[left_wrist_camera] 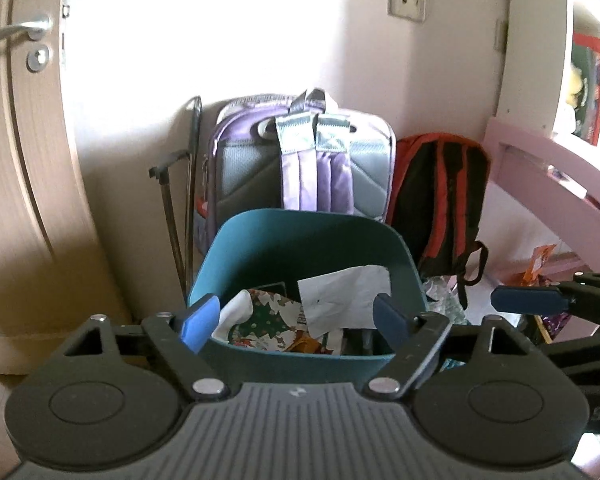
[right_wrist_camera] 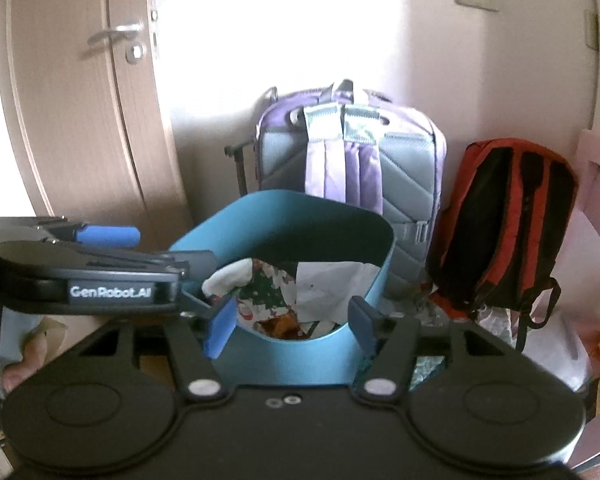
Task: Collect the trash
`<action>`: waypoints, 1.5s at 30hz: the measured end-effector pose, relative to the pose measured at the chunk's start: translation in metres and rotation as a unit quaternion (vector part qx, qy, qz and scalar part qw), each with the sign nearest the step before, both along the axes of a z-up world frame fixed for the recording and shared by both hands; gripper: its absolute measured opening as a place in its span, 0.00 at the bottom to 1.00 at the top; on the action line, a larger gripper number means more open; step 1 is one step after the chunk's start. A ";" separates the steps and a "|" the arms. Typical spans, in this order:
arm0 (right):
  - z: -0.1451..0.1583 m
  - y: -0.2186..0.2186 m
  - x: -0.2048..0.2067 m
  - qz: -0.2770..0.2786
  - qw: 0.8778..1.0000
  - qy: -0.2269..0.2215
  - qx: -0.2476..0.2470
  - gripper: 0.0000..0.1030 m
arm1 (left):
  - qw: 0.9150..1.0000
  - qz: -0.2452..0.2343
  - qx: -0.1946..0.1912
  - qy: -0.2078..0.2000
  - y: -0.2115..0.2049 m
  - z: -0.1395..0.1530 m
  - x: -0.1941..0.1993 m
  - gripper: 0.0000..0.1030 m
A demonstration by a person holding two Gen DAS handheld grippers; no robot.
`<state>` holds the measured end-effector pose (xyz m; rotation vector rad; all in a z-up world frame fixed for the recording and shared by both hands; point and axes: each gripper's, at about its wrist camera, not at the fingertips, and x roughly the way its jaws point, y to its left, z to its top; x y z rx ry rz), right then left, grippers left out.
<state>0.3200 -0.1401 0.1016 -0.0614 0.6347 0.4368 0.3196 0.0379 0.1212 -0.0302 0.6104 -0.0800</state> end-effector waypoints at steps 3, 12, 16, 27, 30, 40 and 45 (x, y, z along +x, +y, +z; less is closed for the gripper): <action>0.003 -0.007 -0.014 -0.002 1.000 -0.011 0.016 0.63 | 1.000 -0.003 0.005 -0.015 -0.001 0.005 -0.017 0.82; 0.013 -0.026 -0.041 -0.015 0.998 -0.042 0.052 0.67 | 0.999 -0.003 -0.005 -0.042 0.001 0.012 -0.056 0.82; 0.018 -0.026 -0.049 -0.011 0.997 -0.053 0.061 0.68 | 0.999 -0.004 0.007 -0.052 -0.003 0.013 -0.069 0.83; 0.018 -0.025 -0.067 -0.006 0.996 -0.064 0.057 0.70 | 0.998 -0.004 -0.004 -0.060 -0.001 0.012 -0.088 0.91; 0.018 -0.025 -0.068 -0.009 0.996 -0.065 0.059 0.70 | 0.998 -0.004 -0.006 -0.063 0.000 0.012 -0.093 0.91; 0.020 -0.027 -0.076 -0.012 0.995 -0.076 0.066 0.70 | 0.997 0.003 -0.026 -0.075 0.006 0.016 -0.104 0.98; 0.020 -0.027 -0.079 -0.011 0.994 -0.077 0.072 0.70 | 0.996 0.007 -0.031 -0.085 0.008 0.018 -0.109 0.98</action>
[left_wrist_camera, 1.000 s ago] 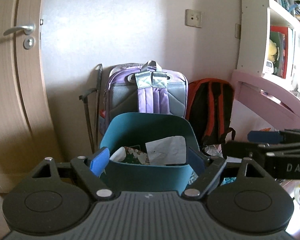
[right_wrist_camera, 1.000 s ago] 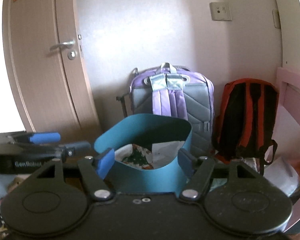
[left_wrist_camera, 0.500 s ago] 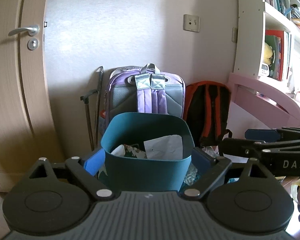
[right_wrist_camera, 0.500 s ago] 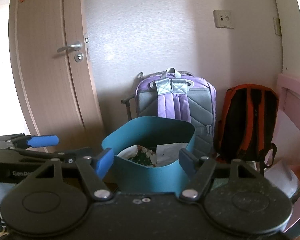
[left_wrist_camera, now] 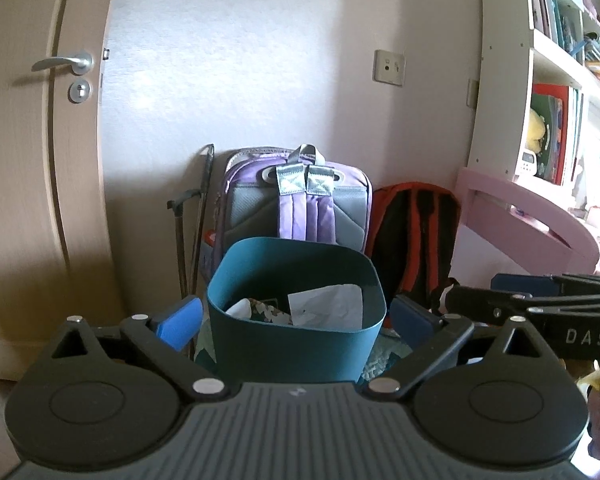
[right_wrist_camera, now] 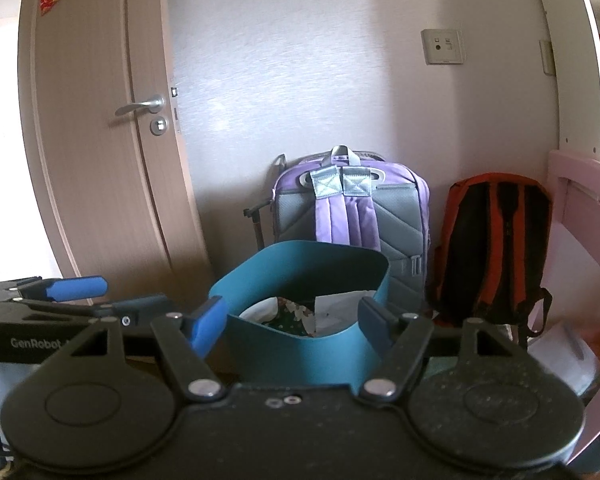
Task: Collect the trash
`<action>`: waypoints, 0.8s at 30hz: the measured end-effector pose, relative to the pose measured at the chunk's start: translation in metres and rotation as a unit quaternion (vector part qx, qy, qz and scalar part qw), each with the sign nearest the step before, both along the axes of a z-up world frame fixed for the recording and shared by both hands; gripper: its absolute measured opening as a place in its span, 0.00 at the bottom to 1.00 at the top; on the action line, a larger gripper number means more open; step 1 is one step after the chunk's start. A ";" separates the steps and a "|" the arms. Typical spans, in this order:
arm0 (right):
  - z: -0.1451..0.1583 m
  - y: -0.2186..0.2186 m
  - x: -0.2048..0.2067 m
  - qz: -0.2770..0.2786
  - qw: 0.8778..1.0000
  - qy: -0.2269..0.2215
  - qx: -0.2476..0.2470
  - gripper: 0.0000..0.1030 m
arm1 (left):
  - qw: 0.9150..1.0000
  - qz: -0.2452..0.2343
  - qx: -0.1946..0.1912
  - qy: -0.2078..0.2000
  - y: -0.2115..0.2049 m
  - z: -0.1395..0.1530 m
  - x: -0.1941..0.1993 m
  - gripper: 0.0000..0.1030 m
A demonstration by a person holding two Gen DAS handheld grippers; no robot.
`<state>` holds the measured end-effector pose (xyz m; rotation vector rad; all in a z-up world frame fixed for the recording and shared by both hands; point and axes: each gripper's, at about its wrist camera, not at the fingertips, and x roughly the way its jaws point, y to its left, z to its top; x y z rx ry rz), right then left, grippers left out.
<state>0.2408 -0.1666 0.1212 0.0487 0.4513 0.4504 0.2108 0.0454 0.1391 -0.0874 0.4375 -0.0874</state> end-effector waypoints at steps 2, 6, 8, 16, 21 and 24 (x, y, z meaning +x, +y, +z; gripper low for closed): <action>0.000 0.001 -0.002 0.001 1.000 -0.002 0.000 0.70 | 1.000 0.004 -0.002 -0.003 0.000 0.001 -0.001 0.98; 0.001 0.002 -0.004 0.001 1.000 -0.008 0.003 0.70 | 1.000 0.013 -0.002 -0.014 0.000 0.003 -0.006 0.98; 0.000 0.002 -0.005 0.000 1.000 -0.009 0.005 0.70 | 1.000 0.018 0.003 -0.019 -0.002 0.004 -0.007 0.98; -0.002 0.000 -0.009 -0.007 1.000 -0.016 0.009 0.70 | 0.999 0.018 0.006 -0.029 -0.004 0.001 -0.009 0.98; -0.004 0.002 -0.012 -0.011 1.000 -0.020 0.007 0.70 | 0.999 0.021 0.014 -0.042 -0.006 -0.003 -0.011 0.98; -0.006 0.001 -0.013 -0.014 1.000 -0.022 0.008 0.70 | 0.998 0.023 0.022 -0.048 -0.009 -0.004 -0.012 0.98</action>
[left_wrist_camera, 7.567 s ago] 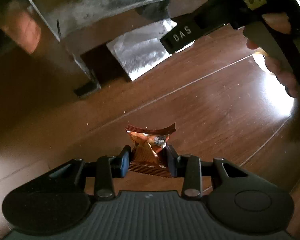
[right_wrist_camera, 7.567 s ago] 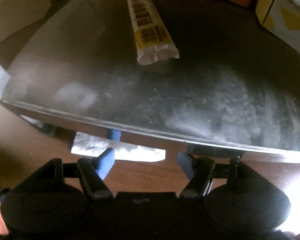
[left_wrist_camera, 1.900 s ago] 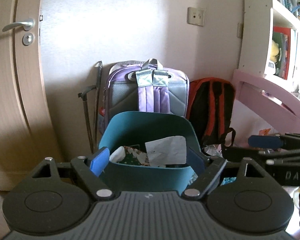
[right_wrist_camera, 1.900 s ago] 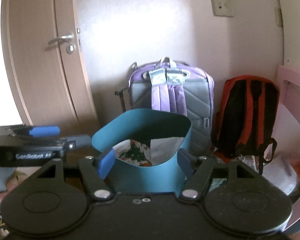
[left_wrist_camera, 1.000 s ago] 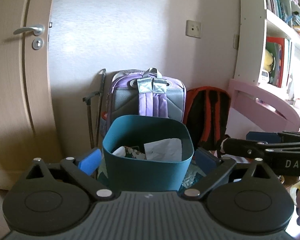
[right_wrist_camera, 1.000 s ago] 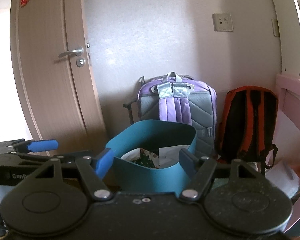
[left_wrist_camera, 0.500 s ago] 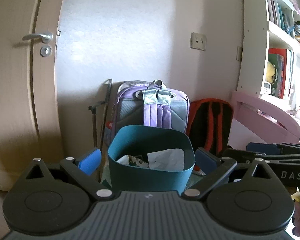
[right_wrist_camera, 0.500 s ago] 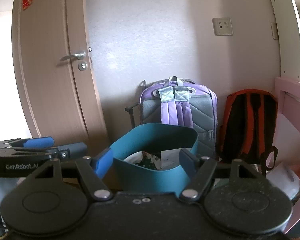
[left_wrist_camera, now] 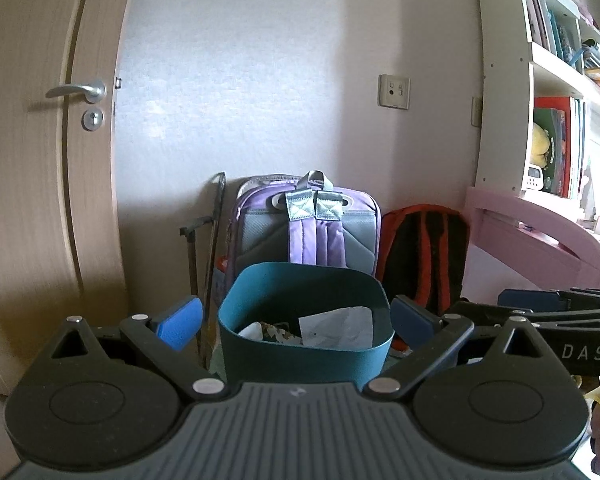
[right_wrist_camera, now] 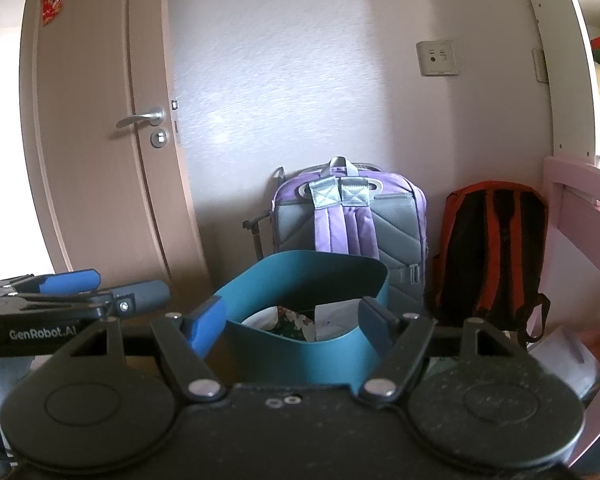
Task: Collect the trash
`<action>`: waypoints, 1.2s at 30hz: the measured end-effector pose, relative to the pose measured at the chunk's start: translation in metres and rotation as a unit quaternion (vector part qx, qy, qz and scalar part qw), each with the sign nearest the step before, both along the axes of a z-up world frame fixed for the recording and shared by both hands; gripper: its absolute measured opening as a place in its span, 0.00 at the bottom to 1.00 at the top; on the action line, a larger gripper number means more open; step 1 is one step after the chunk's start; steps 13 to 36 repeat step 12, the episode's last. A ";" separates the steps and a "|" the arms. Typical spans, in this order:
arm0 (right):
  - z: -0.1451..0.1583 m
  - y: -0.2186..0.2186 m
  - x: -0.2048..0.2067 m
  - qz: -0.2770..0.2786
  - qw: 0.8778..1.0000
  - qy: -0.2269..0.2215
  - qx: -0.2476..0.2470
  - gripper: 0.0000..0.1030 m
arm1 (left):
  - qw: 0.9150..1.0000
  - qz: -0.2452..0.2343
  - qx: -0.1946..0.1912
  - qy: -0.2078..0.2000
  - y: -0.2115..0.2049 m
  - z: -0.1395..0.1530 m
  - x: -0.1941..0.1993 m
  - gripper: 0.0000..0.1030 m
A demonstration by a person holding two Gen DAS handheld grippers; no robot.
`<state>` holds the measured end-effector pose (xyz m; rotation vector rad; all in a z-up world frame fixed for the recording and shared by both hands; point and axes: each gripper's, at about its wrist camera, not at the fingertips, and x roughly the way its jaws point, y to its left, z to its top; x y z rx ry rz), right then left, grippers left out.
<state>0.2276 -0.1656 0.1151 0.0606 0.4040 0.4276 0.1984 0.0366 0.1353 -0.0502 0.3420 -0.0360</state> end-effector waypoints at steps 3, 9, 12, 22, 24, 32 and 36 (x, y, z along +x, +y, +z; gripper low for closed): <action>-0.002 -0.001 0.000 -0.002 1.000 0.003 0.003 0.71 | 1.000 -0.002 0.002 -0.002 -0.001 -0.002 0.000 0.98; -0.005 0.000 0.004 -0.006 1.000 0.009 0.005 0.71 | 1.000 0.003 -0.009 0.001 0.001 -0.007 0.002 0.98; -0.010 0.000 0.006 -0.007 1.000 0.014 0.005 0.71 | 1.000 0.004 -0.015 0.008 0.002 -0.011 0.003 0.98; -0.010 0.000 0.006 -0.007 1.000 0.014 0.005 0.71 | 1.000 0.004 -0.015 0.008 0.002 -0.011 0.003 0.98; -0.010 0.000 0.006 -0.007 1.000 0.014 0.005 0.71 | 1.000 0.004 -0.015 0.008 0.002 -0.011 0.003 0.98; -0.010 0.000 0.006 -0.007 1.000 0.014 0.005 0.71 | 1.000 0.004 -0.015 0.008 0.002 -0.011 0.003 0.98; -0.010 0.000 0.006 -0.007 1.000 0.014 0.005 0.71 | 1.000 0.004 -0.015 0.008 0.002 -0.011 0.003 0.98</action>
